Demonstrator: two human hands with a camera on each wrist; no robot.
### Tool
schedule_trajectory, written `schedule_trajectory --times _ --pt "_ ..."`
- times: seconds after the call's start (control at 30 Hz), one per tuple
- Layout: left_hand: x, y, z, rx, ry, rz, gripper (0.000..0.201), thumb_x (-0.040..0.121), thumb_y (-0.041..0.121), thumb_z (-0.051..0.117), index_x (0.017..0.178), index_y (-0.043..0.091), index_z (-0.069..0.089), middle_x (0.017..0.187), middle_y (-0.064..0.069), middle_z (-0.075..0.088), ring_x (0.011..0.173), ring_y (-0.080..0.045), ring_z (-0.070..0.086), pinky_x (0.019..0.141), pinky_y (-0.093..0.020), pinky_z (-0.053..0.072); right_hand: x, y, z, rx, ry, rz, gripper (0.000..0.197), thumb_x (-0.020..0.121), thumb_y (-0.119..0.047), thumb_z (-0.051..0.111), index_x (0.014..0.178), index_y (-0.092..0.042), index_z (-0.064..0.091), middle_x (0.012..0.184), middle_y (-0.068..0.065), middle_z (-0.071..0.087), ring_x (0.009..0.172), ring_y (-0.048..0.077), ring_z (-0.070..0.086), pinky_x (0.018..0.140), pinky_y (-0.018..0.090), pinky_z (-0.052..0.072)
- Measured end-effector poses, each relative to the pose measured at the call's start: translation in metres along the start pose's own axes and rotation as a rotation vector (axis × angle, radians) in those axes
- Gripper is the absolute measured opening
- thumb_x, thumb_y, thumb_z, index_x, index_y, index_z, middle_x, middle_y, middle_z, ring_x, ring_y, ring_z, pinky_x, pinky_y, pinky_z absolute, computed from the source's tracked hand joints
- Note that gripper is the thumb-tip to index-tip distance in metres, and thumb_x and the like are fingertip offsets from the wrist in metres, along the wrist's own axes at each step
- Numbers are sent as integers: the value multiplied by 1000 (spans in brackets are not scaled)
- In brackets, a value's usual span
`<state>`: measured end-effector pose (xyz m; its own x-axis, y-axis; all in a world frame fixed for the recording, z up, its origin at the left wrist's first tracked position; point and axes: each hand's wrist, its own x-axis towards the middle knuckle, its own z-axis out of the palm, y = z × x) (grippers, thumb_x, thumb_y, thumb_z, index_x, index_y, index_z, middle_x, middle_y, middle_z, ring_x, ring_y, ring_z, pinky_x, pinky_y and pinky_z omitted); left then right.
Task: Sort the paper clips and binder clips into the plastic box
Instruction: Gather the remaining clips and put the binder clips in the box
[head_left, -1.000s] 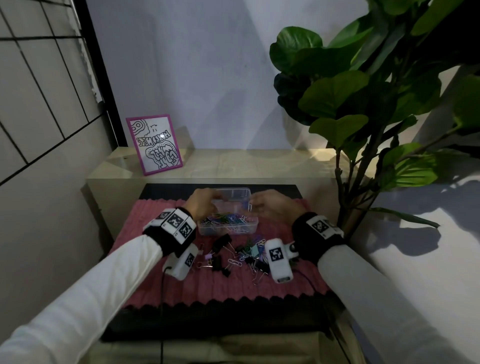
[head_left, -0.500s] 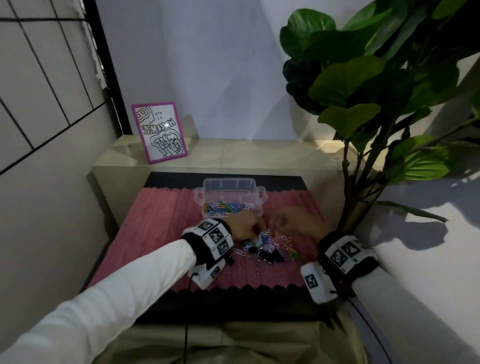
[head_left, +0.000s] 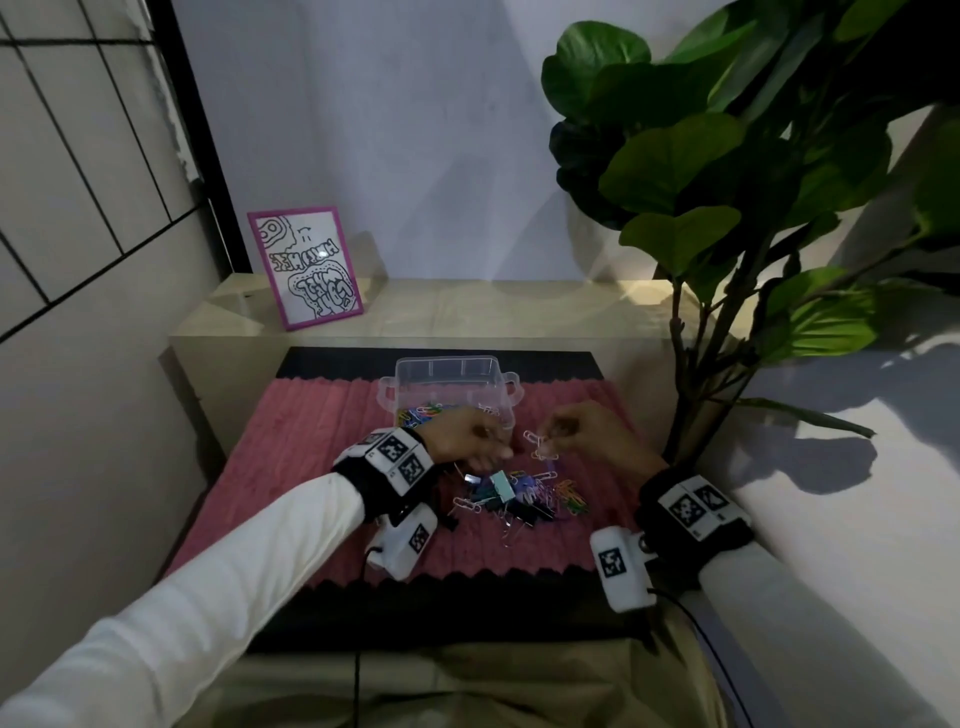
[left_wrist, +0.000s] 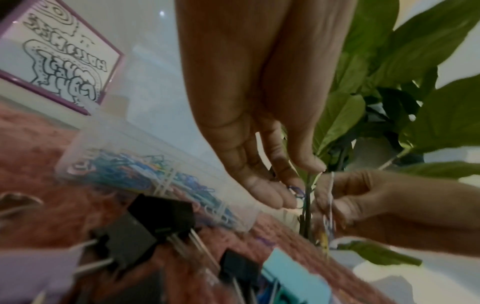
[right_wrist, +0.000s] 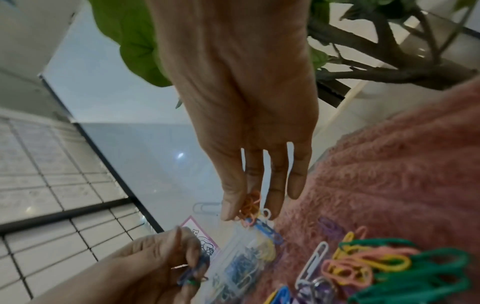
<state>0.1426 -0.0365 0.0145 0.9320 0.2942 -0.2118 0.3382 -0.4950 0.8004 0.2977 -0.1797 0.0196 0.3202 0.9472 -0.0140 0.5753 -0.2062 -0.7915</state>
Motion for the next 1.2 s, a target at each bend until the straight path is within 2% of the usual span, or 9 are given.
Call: schedule_trajectory --times 0.23,0.33,0.43,0.57,0.63,0.73,0.9,1.03,1.2 --pt "-12 8 -24 -237 119 80 16 89 17 55 77 15 66 74 -1 67 60 -3 65 66 -16 54 -2 6 3 259 -20 116 8 76 0 69 83 -3 67 73 2 70 67 8 68 67 19 56" --pt "-14 8 -40 -238 202 80 17 90 18 54 79 12 66 74 -2 68 59 -2 65 62 -13 54 -5 5 6 335 -22 132 7 79 3 65 80 -4 64 69 1 70 65 12 69 59 20 56" --pt "-14 3 -60 -139 279 50 23 90 26 54 79 9 66 71 -1 68 62 -6 65 61 -15 52 -4 -1 6 345 -2 124 4 82 -1 64 85 0 64 70 2 69 62 12 66 57 19 55" --pt "-9 -15 -75 162 262 -62 30 90 29 53 88 2 65 85 -13 68 79 -23 65 80 -32 53 12 -22 5 294 13 59 2 84 -3 62 83 -3 62 69 6 62 48 1 58 49 13 47" --pt "-10 -17 -75 260 207 -83 31 92 28 51 95 1 66 87 -13 67 79 -20 64 81 -27 51 26 -34 5 282 22 35 4 84 -1 62 80 -4 61 66 7 61 46 0 57 48 12 46" --pt "-17 -19 -78 339 178 -57 23 91 22 52 104 9 68 87 0 65 62 9 58 61 2 40 49 -45 8 248 44 30 15 83 -3 65 71 -11 62 65 9 61 47 5 59 49 15 48" --pt "-26 -25 -86 300 279 -1 25 84 -1 56 103 10 67 89 0 67 61 23 54 59 3 41 77 -55 24 88 60 69 7 86 -7 60 83 -5 65 84 16 68 72 24 65 69 27 56" --pt "-27 -29 -85 339 305 21 23 82 -3 58 101 6 68 99 -9 71 65 16 58 62 4 40 78 -60 35 -95 -16 49 20 88 -6 56 104 1 66 103 20 69 94 30 67 79 29 54" --pt "-22 -28 -79 404 322 -5 21 83 1 58 97 10 71 101 -1 70 86 -4 57 72 -1 40 62 -54 18 -136 83 -30 26 88 8 45 99 1 68 102 19 69 90 24 67 84 28 55"
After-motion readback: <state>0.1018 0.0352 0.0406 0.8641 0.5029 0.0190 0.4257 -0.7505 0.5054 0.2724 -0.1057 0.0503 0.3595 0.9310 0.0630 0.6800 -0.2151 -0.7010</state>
